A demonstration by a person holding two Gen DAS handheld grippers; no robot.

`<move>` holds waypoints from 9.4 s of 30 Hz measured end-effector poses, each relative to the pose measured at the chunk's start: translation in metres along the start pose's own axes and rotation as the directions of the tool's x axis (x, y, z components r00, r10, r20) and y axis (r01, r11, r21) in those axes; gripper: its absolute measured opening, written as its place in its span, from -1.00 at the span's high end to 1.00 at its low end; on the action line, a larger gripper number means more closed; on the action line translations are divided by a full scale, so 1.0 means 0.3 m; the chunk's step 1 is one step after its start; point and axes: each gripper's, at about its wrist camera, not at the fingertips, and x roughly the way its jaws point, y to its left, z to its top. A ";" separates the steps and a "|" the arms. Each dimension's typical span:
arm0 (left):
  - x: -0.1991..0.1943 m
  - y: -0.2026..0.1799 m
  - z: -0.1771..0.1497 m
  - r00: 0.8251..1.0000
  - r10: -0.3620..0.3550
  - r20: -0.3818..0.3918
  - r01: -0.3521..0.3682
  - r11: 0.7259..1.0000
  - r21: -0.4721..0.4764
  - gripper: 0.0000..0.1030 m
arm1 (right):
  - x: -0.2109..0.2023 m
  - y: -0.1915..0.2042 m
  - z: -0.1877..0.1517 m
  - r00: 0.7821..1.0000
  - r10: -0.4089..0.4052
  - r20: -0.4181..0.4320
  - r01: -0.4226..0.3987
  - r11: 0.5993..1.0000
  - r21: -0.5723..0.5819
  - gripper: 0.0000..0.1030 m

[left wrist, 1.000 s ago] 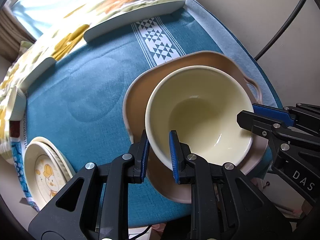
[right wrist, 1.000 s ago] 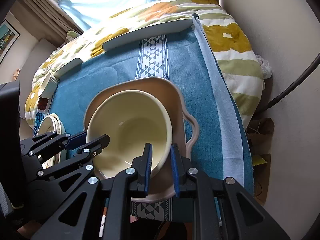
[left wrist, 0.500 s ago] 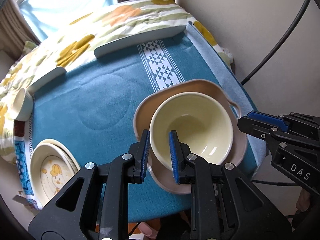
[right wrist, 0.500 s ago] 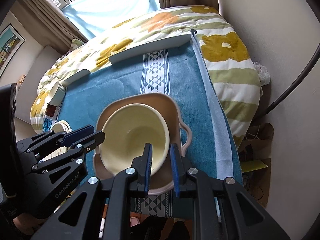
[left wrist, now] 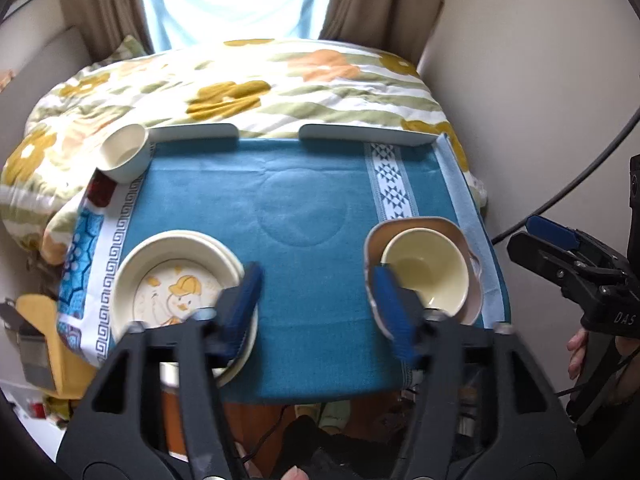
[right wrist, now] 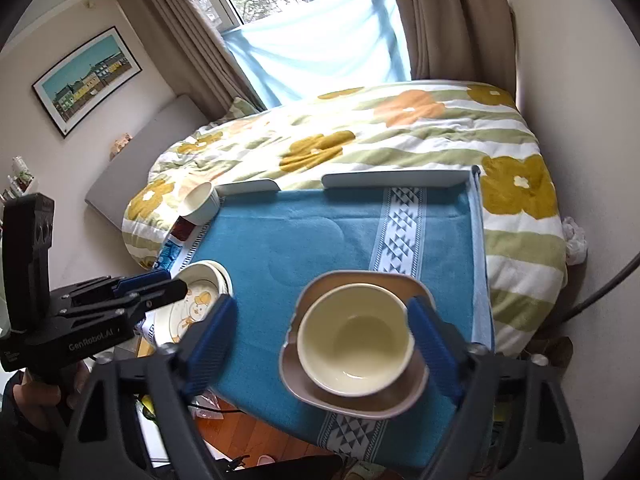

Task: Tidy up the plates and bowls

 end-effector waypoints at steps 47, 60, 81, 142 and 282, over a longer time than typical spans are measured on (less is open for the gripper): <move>0.728 1.349 0.376 0.988 -0.144 -0.061 0.079 0.798 -0.597 0.17 | 1.475 0.723 0.511 0.898 0.147 -0.415 -0.183 0.982 -0.049 0.11; 0.729 1.339 0.382 0.996 -0.065 -0.061 0.023 0.850 -0.526 0.58 | 1.507 0.729 0.500 0.905 0.127 -0.406 -0.163 0.985 -0.056 0.68; 0.191 0.706 0.333 0.994 -0.032 0.102 0.062 0.949 -0.310 0.58 | 0.725 0.543 0.420 0.975 0.136 -0.177 -0.147 0.988 -0.052 0.68; 0.438 -0.356 -0.090 0.968 0.064 -0.242 -0.010 0.976 0.218 0.58 | 0.250 -0.182 -0.122 0.932 -0.186 -0.311 0.214 0.975 0.057 0.68; 0.303 0.660 -0.192 0.932 -0.017 -0.362 0.158 0.919 0.362 0.54 | 0.672 0.691 -0.228 0.892 -0.178 -0.416 0.066 0.961 -0.269 0.54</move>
